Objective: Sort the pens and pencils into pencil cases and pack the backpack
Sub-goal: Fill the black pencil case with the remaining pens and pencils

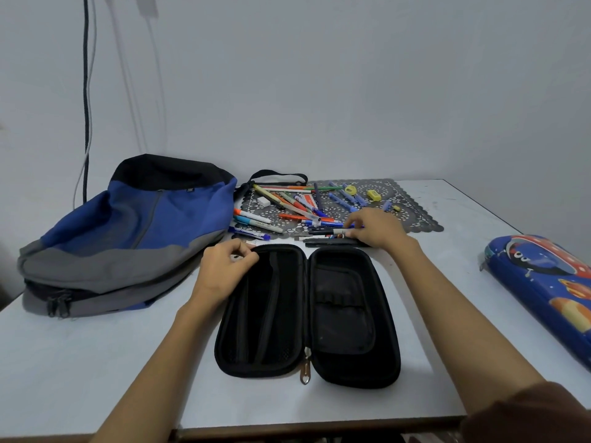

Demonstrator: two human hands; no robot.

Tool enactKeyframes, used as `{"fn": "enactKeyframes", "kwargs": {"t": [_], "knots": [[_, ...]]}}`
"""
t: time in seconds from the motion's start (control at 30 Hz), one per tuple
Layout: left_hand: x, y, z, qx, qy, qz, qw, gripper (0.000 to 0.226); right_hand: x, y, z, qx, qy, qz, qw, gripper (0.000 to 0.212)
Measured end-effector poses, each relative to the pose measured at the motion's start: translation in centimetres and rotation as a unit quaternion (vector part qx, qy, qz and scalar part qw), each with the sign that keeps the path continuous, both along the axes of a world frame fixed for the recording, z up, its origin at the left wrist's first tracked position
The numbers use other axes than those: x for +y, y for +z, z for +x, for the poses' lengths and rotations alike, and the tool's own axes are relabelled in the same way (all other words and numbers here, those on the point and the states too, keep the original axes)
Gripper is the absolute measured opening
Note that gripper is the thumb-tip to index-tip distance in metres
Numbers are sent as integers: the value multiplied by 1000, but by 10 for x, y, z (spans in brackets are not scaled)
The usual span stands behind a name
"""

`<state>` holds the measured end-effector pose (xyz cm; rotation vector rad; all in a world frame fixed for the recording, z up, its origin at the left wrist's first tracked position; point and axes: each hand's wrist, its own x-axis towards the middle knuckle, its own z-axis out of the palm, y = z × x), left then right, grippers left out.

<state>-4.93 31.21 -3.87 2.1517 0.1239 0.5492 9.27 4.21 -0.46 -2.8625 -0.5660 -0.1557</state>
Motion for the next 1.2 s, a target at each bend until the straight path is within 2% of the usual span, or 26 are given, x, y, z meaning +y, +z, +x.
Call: {"fn": "enactKeyframes", "kwargs": {"t": [0.1,0.2,0.37,0.47,0.63,0.87,1.0,1.1,1.2], "knots": [[1,-1,0,-4,-4,5,1000,13,9,2,-2,-25,17,-19,999,22],[2,-2,0,-6,-4,12,1000,14,13,4,1,-4,32,-19,999,25],[2,-2,-1,-9,-8,17,1000,17,7,6,9,23,11,97,995,3],[3,-3,0,-11,-9,20,1000,19,2,11,5,56,35,162,985,11],[3,-4,0,-9,-10,12,1000,21,-7,16,-1,153,105,103,977,14],[4,-5,0,-10,-11,10,1000,24,-7,11,-3,124,113,76,983,9],[4,-5,0,-10,-11,8,1000,24,-6,16,-4,148,121,49,980,10],[3,-4,0,-10,-13,7,1000,23,-9,22,-4,152,104,112,976,24],[3,-4,0,-11,-16,8,1000,22,-11,27,-1,119,59,184,974,15]]}}
